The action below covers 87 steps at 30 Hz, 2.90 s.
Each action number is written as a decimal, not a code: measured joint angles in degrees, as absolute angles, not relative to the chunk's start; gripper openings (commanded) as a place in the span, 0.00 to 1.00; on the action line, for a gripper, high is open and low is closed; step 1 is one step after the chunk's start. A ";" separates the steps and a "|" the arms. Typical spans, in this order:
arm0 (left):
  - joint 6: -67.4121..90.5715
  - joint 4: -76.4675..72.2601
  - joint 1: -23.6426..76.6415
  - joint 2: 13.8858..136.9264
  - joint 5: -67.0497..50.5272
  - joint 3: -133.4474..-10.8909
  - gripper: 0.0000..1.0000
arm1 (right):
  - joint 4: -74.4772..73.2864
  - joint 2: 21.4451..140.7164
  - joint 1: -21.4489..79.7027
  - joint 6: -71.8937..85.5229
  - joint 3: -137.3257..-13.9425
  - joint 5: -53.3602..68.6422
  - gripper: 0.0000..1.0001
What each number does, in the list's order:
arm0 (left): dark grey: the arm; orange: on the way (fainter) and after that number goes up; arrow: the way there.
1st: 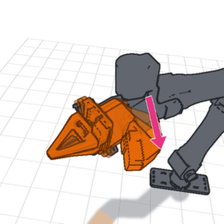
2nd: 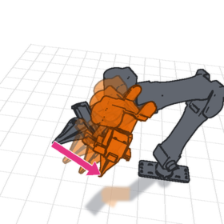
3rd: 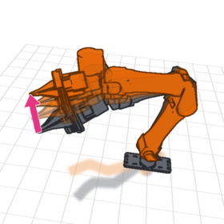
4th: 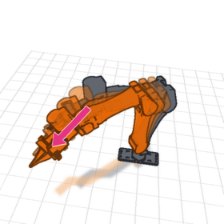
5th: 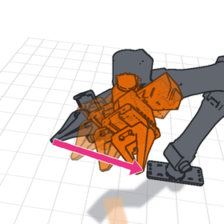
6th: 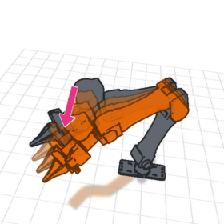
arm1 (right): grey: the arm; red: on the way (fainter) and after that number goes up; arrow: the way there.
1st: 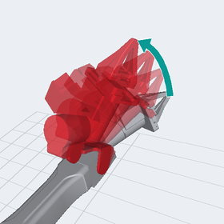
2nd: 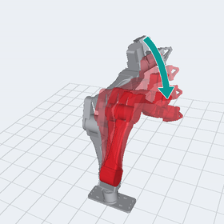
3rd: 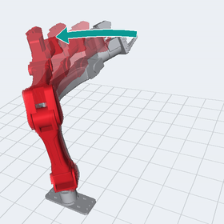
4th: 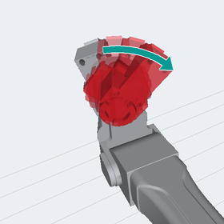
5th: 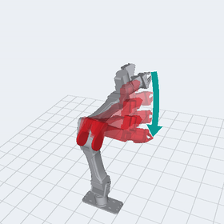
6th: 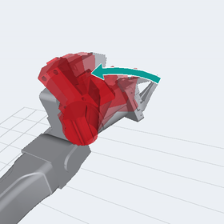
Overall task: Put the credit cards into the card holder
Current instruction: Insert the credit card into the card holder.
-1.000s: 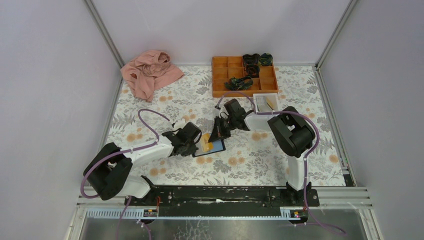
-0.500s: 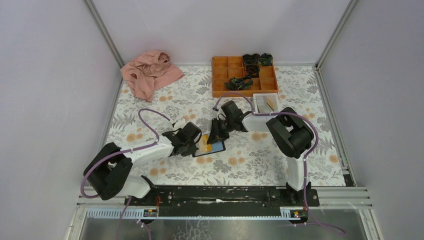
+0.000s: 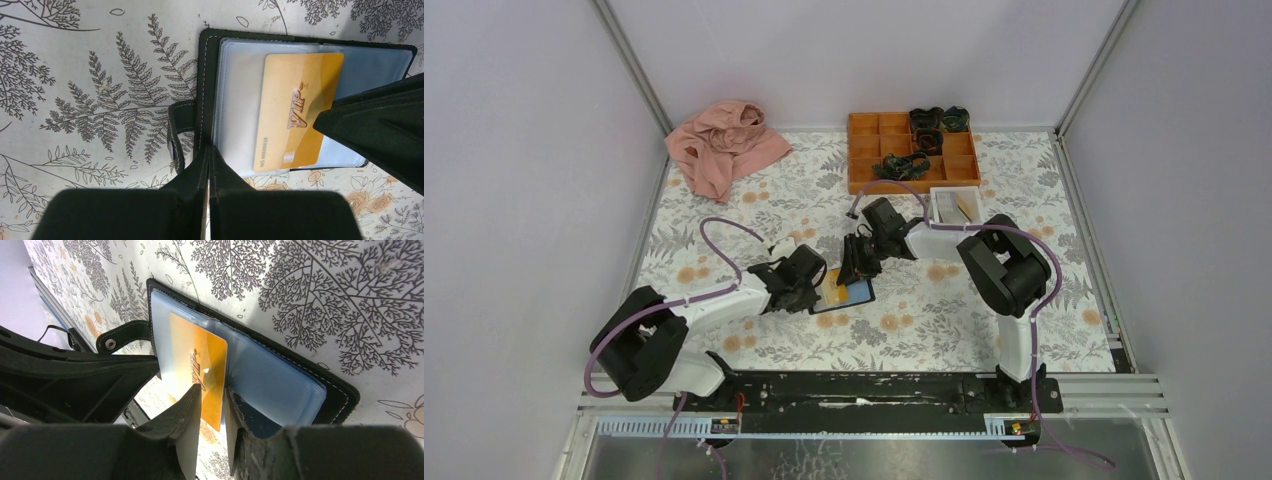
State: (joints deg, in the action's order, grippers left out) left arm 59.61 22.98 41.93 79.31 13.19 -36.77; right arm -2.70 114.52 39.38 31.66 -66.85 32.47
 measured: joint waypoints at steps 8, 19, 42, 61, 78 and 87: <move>59.48 22.65 41.93 79.07 13.15 -36.51 0.00 | -4.14 114.52 39.40 31.31 -67.66 31.92 0.30; 59.00 22.57 41.93 79.07 13.08 -36.51 0.00 | -4.80 114.52 39.46 31.31 -68.16 30.65 0.26; 58.04 22.24 41.93 79.26 12.84 -36.51 0.00 | -3.07 114.50 40.03 32.84 -68.16 30.48 0.19; 57.34 22.06 41.93 79.33 12.62 -36.51 0.00 | -2.39 114.50 42.94 33.95 -68.62 29.36 0.19; 57.25 21.74 41.67 78.28 12.51 -35.92 0.01 | -7.40 114.50 44.25 32.34 -72.07 25.82 0.37; 57.36 22.87 41.63 74.89 12.53 -35.86 0.16 | -12.64 110.17 44.25 30.39 -72.90 21.32 0.41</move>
State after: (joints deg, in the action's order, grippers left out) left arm 57.36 22.87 41.63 74.89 12.53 -35.86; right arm -12.64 110.17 44.25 30.39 -72.90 21.32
